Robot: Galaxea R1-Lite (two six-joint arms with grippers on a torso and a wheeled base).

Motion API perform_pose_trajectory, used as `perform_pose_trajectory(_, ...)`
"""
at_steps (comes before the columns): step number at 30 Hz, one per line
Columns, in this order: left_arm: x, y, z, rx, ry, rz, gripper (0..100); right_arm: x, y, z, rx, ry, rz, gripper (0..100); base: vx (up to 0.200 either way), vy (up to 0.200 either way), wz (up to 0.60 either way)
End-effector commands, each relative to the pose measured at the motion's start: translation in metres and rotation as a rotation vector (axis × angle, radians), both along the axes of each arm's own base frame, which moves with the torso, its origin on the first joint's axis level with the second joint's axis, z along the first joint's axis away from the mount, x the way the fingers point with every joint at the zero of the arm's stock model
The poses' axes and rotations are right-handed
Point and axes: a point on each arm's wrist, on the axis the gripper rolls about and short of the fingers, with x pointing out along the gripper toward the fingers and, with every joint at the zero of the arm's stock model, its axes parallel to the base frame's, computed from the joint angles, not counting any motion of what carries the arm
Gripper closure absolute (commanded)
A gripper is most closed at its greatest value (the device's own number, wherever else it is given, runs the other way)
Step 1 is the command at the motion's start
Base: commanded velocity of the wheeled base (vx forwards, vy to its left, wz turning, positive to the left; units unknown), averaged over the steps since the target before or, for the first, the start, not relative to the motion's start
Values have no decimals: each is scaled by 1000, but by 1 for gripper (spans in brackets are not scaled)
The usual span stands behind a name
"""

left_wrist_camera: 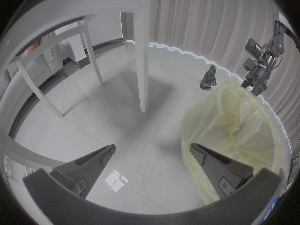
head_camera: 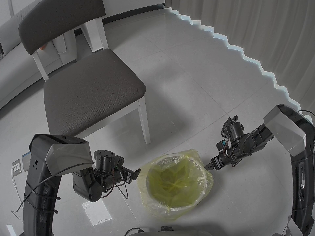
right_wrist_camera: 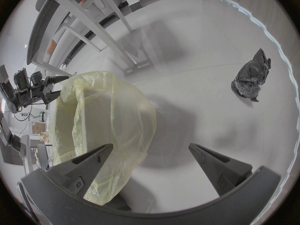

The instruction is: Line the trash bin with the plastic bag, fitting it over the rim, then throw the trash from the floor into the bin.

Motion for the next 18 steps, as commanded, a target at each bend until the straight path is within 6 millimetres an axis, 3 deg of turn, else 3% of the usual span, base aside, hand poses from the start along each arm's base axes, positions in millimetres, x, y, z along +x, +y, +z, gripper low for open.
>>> perform_pose_trajectory(1,3,-2,-15,10,29,-5,0,0,1,0,-2,8,4,0,0,0,0)
perform_pose_trajectory(8,4,-6,-12,-1,30,-10,0,-7,-8,-5,-22,40,12,0,0,0,0)
perform_pose_trajectory(18,-8,-7,12,-43,-6,-9,0,-6,-9,-19,-82,37,10,0,0,0,0)
